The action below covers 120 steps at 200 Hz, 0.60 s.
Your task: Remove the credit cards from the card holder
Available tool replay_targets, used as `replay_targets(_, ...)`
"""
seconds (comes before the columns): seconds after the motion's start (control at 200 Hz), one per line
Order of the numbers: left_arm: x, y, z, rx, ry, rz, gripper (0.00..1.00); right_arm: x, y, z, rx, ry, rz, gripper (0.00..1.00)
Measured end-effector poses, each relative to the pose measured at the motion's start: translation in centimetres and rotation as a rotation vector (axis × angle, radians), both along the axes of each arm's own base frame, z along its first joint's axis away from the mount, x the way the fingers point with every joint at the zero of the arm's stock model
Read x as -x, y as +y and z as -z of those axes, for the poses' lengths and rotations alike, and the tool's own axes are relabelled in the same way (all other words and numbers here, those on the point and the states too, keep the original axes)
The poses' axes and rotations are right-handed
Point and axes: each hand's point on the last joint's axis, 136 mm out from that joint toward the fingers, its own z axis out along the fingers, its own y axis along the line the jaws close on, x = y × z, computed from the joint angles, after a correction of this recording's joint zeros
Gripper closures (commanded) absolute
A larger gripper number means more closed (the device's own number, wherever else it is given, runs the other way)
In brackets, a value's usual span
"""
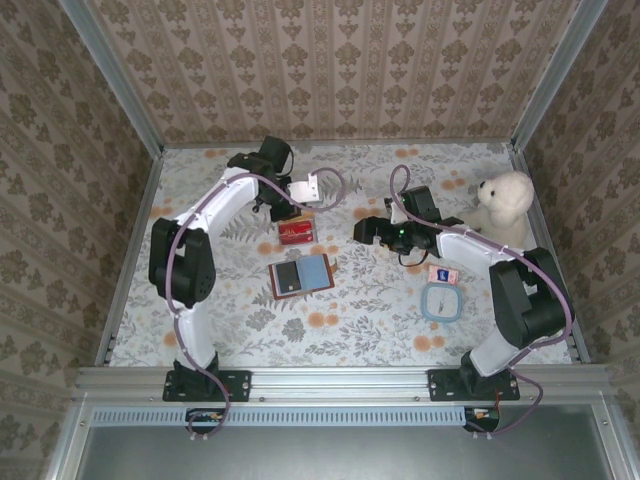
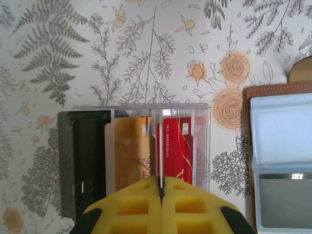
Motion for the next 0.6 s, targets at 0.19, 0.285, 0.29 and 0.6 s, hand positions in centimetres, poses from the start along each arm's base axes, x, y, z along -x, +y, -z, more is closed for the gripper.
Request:
replay_targets(0.19,-1.0,0.8,1.0,-0.021,-0.005,-0.023,1.0,0.3,0.1,0.2,-0.014,0.015,0.002,0.0)
replay_targets(0.285,-1.3,1.2,1.0,-0.023,-0.009,-0.033,1.0,0.3,0.2,0.2,-0.021,0.019,0.001,0.0)
replay_targets(0.29,-1.3,1.2,1.0,-0.023,-0.009,-0.034,1.0,0.3,0.2,0.2,-0.021,0.019,0.001,0.0)
replay_targets(0.6,-2.3,1.3,0.7,-0.04,-0.041,-0.041,1.0,0.2,0.4,0.1,-0.036,0.013,0.002,0.0)
